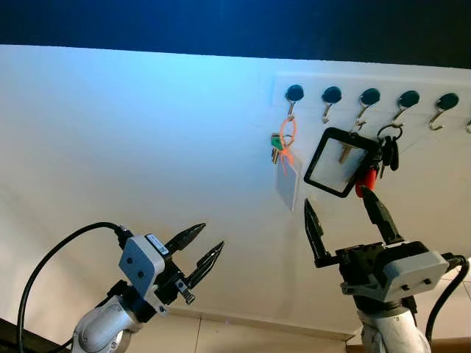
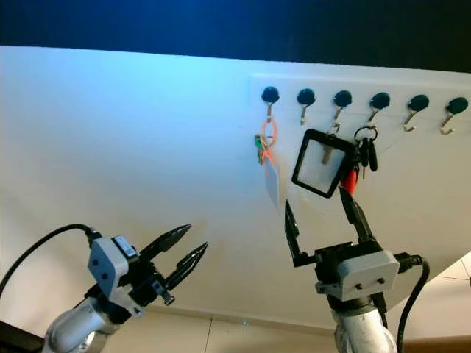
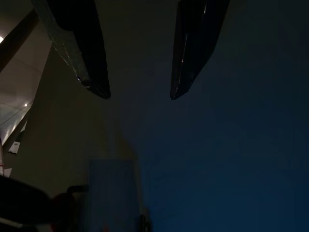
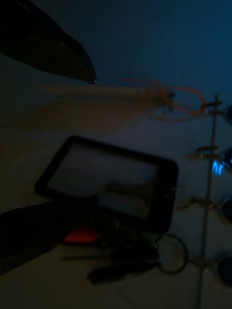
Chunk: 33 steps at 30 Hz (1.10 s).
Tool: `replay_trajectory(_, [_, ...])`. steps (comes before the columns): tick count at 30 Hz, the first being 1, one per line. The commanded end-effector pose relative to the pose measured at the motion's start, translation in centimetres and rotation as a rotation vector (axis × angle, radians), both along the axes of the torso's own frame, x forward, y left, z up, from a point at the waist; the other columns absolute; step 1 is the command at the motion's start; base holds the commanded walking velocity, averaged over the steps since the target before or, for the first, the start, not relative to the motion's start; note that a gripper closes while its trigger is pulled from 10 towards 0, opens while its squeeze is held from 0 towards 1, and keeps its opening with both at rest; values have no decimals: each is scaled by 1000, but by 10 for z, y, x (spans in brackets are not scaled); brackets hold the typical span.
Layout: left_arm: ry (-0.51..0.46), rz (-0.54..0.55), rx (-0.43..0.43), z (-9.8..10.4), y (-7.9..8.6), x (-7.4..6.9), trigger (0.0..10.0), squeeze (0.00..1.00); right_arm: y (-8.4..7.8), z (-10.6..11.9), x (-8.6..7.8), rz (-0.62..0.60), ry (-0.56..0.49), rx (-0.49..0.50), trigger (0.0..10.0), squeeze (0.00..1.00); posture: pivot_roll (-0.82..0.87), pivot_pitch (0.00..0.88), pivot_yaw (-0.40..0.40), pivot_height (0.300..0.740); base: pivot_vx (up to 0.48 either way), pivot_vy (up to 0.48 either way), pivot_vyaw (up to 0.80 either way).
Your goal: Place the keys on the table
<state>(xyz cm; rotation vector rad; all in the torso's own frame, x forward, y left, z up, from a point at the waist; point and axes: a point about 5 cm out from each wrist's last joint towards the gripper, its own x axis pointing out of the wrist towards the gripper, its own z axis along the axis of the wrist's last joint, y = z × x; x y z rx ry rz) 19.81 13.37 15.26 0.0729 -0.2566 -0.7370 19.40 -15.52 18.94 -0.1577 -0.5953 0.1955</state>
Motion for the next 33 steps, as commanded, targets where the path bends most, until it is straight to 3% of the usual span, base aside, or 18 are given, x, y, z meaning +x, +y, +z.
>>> replay_trajectory(1, [2,3,-7,3,-1,-3,10000,0,4,3,-2,33,14,1,10000,0,7,117,18,740,0,0,0])
replay_trajectory(6, [-2,10,-11,5,-4,-2,10000,0,8,1,5,44,43,-4,10000,4,7,107,16,740,0,0,0])
replay_trajectory(9, [-18,30,-35,11,-5,0,10000,0,10,-2,15,46,79,3,10000,71,10,103,13,740,0,0,0])
replay_trajectory(10, [-25,31,-41,13,-5,1,10000,0,11,-2,17,49,82,8,10000,204,10,100,12,740,0,0,0])
replay_trajectory(11, [-25,31,-41,13,-5,1,10000,0,11,-2,17,49,82,8,10000,204,10,100,12,740,0,0,0])
replay_trajectory(13, [-39,26,-50,17,-7,2,10000,0,12,-2,21,60,91,17,10000,376,10,99,11,740,0,0,0])
replay_trajectory(14, [-43,23,-53,19,-9,3,10000,0,14,-1,22,69,96,21,10000,706,13,98,9,740,0,0,0])
replay_trajectory(15, [-48,12,-54,21,-11,3,10000,0,16,-3,25,80,108,26,10000,800,15,96,7,740,0,0,0])
replay_trajectory(16, [-48,12,-54,21,-11,3,10000,0,16,-3,25,80,108,26,10000,800,15,96,7,740,0,0,0])
replay_trajectory(17, [-51,3,-54,21,-14,3,10000,0,17,-4,27,90,121,31,10000,886,15,95,7,740,0,0,0])
replay_trajectory(19, [-53,-6,-58,22,-17,3,10000,0,20,-6,30,107,134,37,10000,925,17,94,6,740,0,0,0])
replay_trajectory(20, [-53,-10,-62,23,-18,3,10000,0,23,-7,31,120,146,36,10000,925,18,95,6,740,0,0,0])
replay_trajectory(21, [-56,-19,-68,24,-21,3,10000,0,26,-8,33,145,157,39,10000,843,20,94,4,740,0,0,0])
replay_trajectory(23, [-58,-25,-71,25,-22,3,10000,0,29,-8,34,162,164,42,10000,843,20,94,4,740,0,0,0])
replay_trajectory(25, [-58,-49,-84,27,-26,2,10000,0,34,-9,35,199,173,41,10000,0,24,91,2,740,0,0,0])
replay_trajectory(33, [-50,-120,-112,32,-40,1,10000,0,43,-10,40,255,179,14,10000,0,28,89,-3,740,0,0,0])
